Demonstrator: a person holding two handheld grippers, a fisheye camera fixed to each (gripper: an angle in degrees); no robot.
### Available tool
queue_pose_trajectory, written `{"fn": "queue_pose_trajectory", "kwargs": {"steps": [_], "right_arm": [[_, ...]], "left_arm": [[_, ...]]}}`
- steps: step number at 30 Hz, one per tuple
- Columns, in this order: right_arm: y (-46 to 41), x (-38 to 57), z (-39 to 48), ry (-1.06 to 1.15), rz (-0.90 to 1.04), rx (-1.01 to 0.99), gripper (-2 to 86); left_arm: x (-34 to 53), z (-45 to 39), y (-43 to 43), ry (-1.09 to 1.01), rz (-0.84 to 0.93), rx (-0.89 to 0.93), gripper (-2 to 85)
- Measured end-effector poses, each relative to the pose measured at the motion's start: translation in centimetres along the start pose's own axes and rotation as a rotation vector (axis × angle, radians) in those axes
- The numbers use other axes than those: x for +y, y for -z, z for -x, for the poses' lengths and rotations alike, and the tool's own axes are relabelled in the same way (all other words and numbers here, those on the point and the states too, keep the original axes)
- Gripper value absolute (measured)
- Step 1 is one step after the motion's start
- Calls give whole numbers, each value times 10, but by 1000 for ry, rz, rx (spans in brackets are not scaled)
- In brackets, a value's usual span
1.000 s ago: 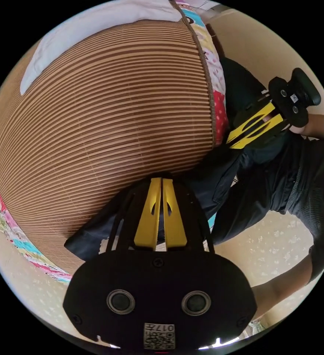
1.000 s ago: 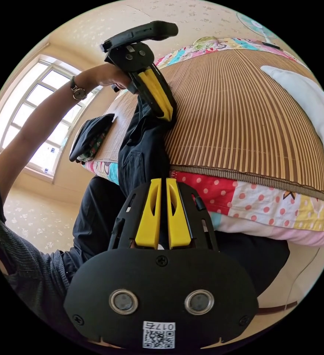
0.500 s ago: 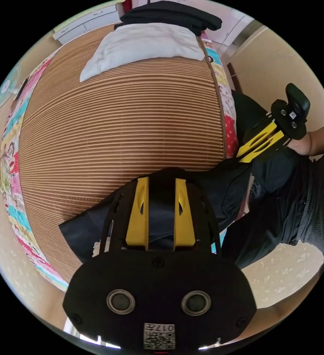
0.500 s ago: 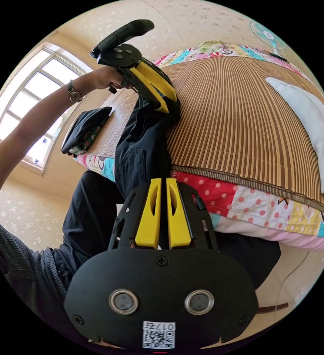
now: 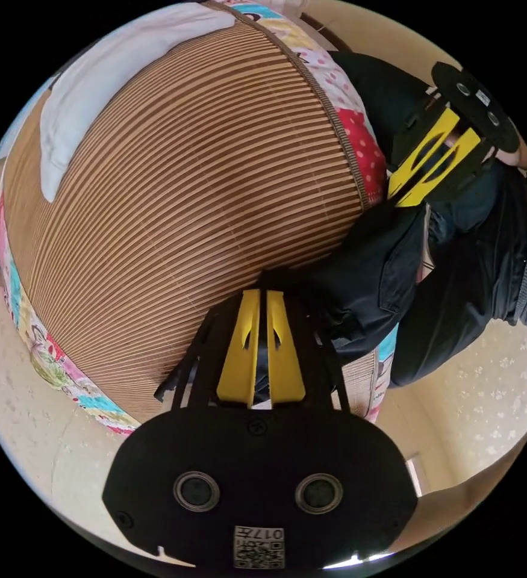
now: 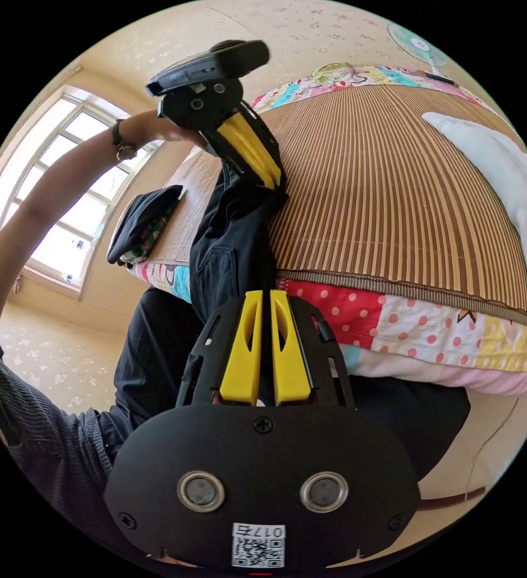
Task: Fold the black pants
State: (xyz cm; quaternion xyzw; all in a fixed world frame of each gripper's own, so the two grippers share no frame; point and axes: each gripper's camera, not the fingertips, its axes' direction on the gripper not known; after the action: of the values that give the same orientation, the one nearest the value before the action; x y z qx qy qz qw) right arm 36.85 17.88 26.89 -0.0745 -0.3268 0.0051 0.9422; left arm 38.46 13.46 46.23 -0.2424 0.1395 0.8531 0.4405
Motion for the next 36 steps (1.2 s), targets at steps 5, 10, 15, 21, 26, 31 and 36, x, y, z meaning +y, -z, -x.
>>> {"fn": "queue_pose_trajectory", "kwargs": {"steps": [5,10,15,21,26,31,36], "right_arm": [[13,24,7,-55,-153,68,26],[1,26,-4,-154,-120,142,27],[-5,24,9,-105,-91,227,28],[-1,40,-6,-137,-184,100,28],[1,46,-14,-121,-206,41,26],[1,49,1,-55,-217,135,25],[6,48,-7,-74,-226,99,27]], "left_arm": [[96,-9,5,414,-393,56,-9],[131,-40,-21,569,-562,49,-7],[179,-63,-39,806,-767,156,24],[240,-158,-38,982,-844,118,125],[211,-209,-47,940,-574,-37,125],[252,-220,-35,942,-669,29,43],[314,-249,-5,891,-767,32,29]]}}
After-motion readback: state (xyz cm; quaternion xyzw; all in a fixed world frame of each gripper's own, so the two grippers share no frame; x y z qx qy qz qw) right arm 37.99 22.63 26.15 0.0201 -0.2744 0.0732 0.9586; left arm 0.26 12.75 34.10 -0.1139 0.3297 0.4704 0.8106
